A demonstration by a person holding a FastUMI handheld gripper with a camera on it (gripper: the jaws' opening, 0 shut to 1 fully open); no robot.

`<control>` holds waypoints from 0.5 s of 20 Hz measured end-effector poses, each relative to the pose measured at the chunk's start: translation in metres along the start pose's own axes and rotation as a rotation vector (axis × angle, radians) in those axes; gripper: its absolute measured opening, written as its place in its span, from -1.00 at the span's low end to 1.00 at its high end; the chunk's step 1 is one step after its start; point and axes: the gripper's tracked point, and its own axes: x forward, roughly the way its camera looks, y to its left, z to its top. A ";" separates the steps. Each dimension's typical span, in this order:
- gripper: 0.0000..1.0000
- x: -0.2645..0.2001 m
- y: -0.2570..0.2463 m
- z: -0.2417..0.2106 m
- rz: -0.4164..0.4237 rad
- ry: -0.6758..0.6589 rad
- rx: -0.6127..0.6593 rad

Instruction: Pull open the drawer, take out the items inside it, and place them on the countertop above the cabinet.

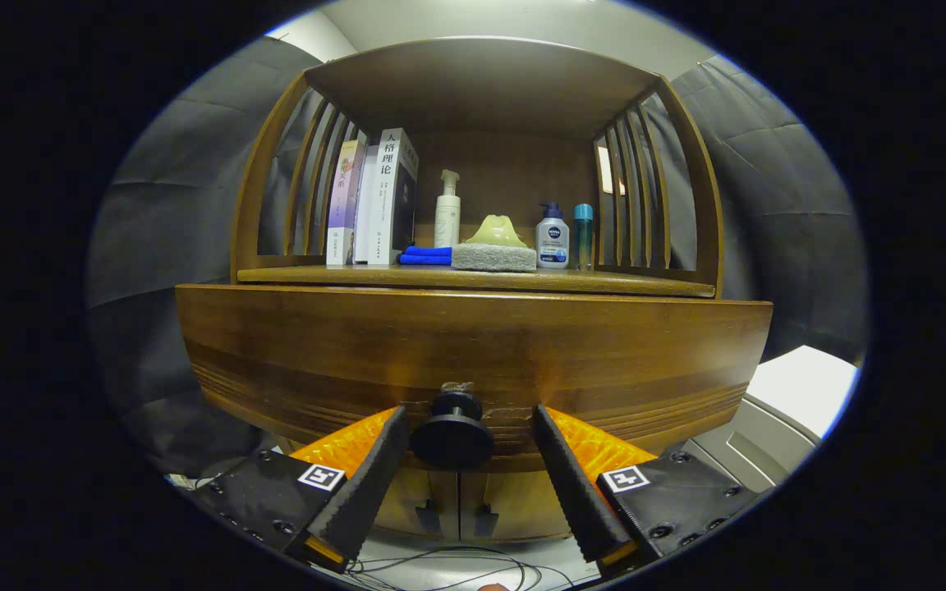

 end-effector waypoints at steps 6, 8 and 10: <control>0.96 0.021 0.001 0.003 -0.003 0.013 0.012; 0.96 0.029 0.001 0.005 -0.005 0.014 0.012; 0.96 0.035 0.002 0.006 -0.006 0.014 0.014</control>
